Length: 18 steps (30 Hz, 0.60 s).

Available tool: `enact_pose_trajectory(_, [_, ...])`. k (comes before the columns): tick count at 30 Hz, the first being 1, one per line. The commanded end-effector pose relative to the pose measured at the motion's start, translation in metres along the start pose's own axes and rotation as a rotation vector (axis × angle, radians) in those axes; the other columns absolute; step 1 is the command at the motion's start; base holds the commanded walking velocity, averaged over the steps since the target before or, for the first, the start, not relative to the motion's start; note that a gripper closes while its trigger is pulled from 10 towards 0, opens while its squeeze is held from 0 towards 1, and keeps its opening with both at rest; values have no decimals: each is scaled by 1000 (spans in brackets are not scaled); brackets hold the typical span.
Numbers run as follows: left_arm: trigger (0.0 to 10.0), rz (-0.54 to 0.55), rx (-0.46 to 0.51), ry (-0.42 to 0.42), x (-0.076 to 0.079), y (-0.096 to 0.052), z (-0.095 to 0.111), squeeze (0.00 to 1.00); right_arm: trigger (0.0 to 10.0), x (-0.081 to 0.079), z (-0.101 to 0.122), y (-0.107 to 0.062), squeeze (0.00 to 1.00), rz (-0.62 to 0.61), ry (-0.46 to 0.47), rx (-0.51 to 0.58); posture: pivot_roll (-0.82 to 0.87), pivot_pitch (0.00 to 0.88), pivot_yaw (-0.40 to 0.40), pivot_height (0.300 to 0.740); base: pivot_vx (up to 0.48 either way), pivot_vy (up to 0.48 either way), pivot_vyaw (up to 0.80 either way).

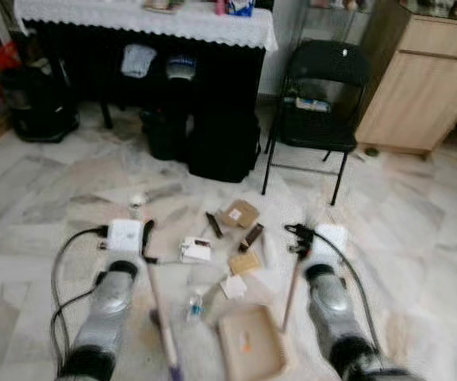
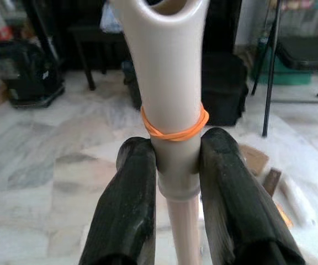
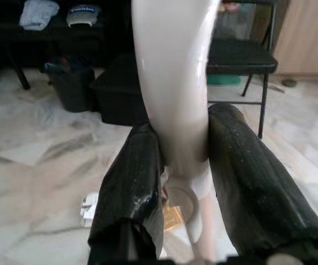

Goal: Sweep floor

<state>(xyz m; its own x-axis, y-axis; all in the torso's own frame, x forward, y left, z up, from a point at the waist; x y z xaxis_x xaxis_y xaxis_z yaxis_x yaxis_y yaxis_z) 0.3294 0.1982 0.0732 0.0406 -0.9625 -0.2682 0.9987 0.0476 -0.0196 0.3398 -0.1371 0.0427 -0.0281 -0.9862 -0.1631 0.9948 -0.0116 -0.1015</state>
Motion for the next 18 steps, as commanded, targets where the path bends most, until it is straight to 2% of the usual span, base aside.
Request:
enact_pose_trajectory(1, [10000,-4,80,-2,5,5,18,0,10000,6,14,4,0,-23,33,72,43,0,-47,740,0,0,0])
enact_pose_trajectory(18, [10000,-7,87,-8,8,4,19,0,10000,18,15,2,0,-91,4,88,42,0,-47,740,0,0,0])
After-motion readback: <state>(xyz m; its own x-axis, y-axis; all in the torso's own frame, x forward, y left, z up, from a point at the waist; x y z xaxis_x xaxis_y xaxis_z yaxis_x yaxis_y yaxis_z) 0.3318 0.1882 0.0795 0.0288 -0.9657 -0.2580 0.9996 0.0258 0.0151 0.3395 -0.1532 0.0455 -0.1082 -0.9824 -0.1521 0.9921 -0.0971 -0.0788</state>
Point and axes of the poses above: a point about 5 cm out from each wrist's last joint towards the gripper, its own y axis pointing out of the wrist towards the gripper, its own z axis along the axis of the wrist's last joint, x = y × z, the point moved 2 cm from there along y, pointing out of the wrist towards the gripper, and after that the axes turned 7 degrees about y, right-handed, at the moved point
